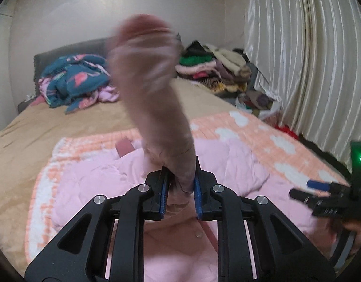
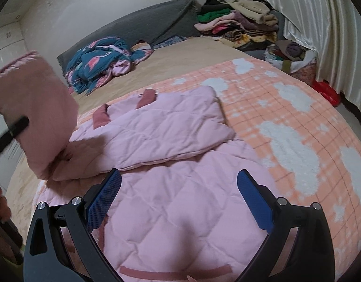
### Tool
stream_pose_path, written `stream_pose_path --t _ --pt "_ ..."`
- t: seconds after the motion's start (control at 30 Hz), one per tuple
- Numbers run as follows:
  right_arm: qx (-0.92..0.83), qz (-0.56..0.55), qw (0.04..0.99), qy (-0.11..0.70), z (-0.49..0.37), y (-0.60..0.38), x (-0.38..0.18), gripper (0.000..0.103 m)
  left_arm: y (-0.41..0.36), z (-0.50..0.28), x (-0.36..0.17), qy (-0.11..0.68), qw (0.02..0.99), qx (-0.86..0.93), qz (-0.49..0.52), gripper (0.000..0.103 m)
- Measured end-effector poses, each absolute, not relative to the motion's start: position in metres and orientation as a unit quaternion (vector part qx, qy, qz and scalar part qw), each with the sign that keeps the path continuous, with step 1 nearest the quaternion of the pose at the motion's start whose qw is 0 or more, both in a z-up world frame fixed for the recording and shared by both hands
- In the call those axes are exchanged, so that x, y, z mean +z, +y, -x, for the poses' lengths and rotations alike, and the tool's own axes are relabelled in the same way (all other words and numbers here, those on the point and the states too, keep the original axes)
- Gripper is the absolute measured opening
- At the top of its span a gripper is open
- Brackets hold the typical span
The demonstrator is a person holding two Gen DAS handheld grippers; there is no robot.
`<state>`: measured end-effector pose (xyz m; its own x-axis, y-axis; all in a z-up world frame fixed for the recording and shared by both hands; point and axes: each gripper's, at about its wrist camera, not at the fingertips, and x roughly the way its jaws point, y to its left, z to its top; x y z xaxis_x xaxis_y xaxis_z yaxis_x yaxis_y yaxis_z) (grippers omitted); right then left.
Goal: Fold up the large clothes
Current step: 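Carry the sleeve across the jacket front and open the left tool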
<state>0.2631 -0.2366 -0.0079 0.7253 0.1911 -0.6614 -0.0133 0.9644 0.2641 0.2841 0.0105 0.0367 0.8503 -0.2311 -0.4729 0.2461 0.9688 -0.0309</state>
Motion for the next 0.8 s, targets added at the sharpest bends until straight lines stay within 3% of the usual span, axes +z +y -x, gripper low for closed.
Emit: stream_pose_path --t 0.37,0.47,0.53,0.63,0.67,0.7,0.8 --pt "0.032 -0.137 0.921 0.363 -0.26 -0.258 -0.005 0.098 -0.034 -0.285 -0.039 0.316 0.932 -0.13 -0.116 0.013" --pt "0.028 -0.141 0.921 0.361 -0.259 -0.262 -0.003 0.098 -0.043 -0.282 -0.054 0.328 0.925 -0.131 -0.143 0.03" --pt "0.025 -0.143 0.921 0.362 -0.259 -0.264 -0.002 0.098 -0.044 -0.282 -0.057 0.339 0.918 -0.139 -0.149 0.061" --pt "0.023 -0.143 0.921 0.361 -0.257 -0.266 0.001 0.098 -0.049 -0.277 -0.059 0.347 0.912 -0.144 -0.163 0.073" --pt "0.022 -0.142 0.922 0.36 -0.256 -0.267 0.002 0.098 -0.051 -0.277 -0.06 0.349 0.911 -0.142 -0.169 0.079" --pt "0.02 -0.142 0.922 0.359 -0.256 -0.268 0.004 0.098 -0.052 -0.276 -0.061 0.352 0.909 -0.14 -0.173 0.092" --pt "0.017 -0.141 0.923 0.357 -0.255 -0.267 0.007 0.098 -0.051 -0.273 -0.057 0.359 0.906 -0.142 -0.174 0.093"
